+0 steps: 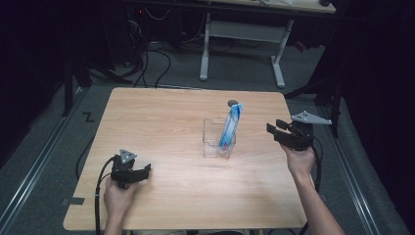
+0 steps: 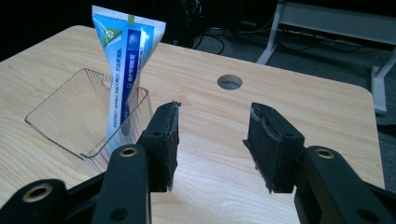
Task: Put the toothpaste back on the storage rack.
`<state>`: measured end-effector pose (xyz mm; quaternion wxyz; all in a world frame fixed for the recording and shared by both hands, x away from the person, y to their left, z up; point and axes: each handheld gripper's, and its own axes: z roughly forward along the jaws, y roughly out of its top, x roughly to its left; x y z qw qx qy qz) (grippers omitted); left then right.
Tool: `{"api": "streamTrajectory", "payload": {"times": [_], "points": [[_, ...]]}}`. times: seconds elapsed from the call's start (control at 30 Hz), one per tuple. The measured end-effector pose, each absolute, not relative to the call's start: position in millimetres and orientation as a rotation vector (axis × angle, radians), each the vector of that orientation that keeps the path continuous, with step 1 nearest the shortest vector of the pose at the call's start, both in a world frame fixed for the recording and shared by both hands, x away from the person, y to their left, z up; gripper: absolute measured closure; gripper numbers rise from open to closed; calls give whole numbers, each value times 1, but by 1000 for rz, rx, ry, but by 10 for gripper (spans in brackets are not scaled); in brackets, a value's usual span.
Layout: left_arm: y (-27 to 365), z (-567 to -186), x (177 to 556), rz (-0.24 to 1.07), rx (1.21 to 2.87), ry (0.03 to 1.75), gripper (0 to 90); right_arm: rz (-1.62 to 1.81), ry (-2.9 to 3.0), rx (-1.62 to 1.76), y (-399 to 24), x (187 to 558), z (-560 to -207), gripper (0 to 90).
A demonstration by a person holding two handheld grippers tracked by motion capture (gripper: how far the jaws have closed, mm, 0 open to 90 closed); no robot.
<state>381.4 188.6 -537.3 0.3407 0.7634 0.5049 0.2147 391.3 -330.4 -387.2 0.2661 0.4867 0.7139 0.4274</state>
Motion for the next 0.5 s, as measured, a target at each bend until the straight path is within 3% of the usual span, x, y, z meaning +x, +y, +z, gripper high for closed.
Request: {"api": "streamTrajectory", "payload": {"times": [0.5], "points": [[189, -537, 381, 558, 1987, 1313, 218, 1160, 1890, 1348, -345, 379, -396, 540]]}}
